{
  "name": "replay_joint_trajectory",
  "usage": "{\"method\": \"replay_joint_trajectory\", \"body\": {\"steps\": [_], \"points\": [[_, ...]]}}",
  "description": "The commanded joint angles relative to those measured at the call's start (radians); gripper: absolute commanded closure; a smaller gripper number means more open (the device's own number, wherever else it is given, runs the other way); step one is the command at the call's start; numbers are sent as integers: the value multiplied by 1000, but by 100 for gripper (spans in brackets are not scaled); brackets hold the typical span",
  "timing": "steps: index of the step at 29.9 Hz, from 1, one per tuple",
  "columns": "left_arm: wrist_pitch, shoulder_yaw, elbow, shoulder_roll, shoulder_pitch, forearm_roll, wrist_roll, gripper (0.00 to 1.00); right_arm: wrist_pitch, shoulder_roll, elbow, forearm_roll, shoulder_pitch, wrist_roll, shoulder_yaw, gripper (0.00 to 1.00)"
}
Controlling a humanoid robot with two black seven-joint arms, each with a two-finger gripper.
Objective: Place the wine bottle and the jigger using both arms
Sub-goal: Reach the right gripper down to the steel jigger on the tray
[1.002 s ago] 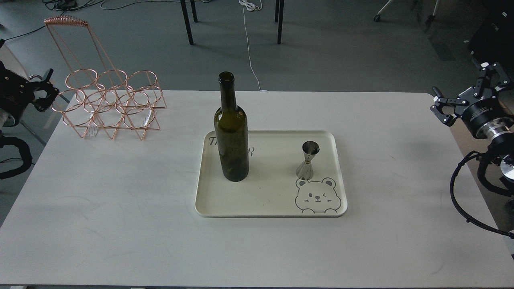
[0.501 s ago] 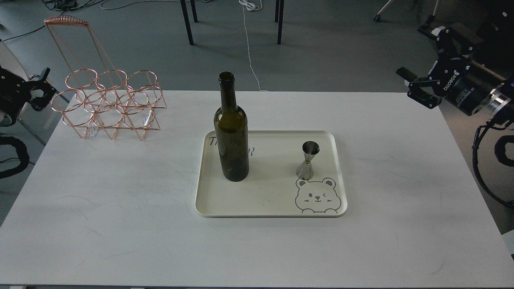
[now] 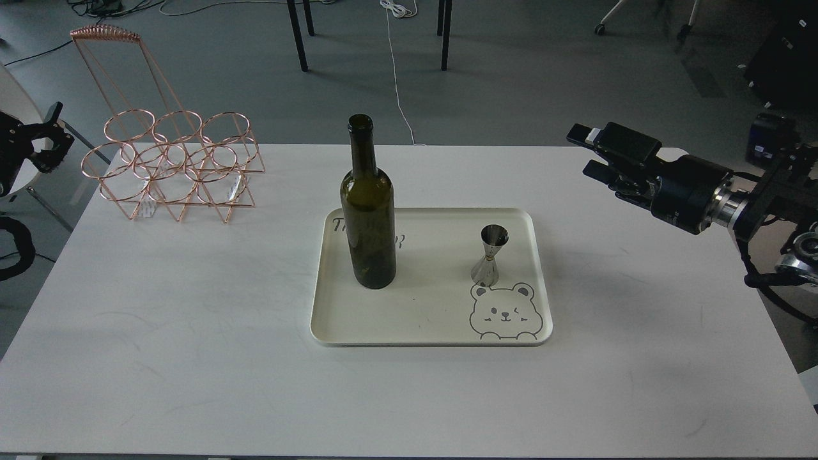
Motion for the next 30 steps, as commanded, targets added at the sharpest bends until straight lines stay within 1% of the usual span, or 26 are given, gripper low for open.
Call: {"method": "replay_joint_trajectory", "body": {"steps": [1,3,7,13,14,18,22,30], "points": [[0,-2,0,0,0,0,0,1,-64,46,24,-233,-5,2,-45,2],[0,-2,0,0,-1,0,0,1,-99,66,30,-361,-5,3,-79,2],[0,-2,0,5,0,0,-2,1,-160,81,30,-559,-6,28,-144,2],[0,-2,0,5,0,-2,-2,1,-196,90,21,-790,-6,35,-230,3],[0,-2,0,5,0,0,-2,1,-199,90,18,-814,-8,35,-237,3],[0,-2,2,5,0,-2,-2,1,-202,115,-17,-903,-5,35,-278,11],[0,-2,5,3,5,-3,-2,1,-202,150,-65,-995,6,34,-312,21],[0,0,8,3,5,0,-2,1,-208,241,-180,-1006,34,35,-313,26]]}}
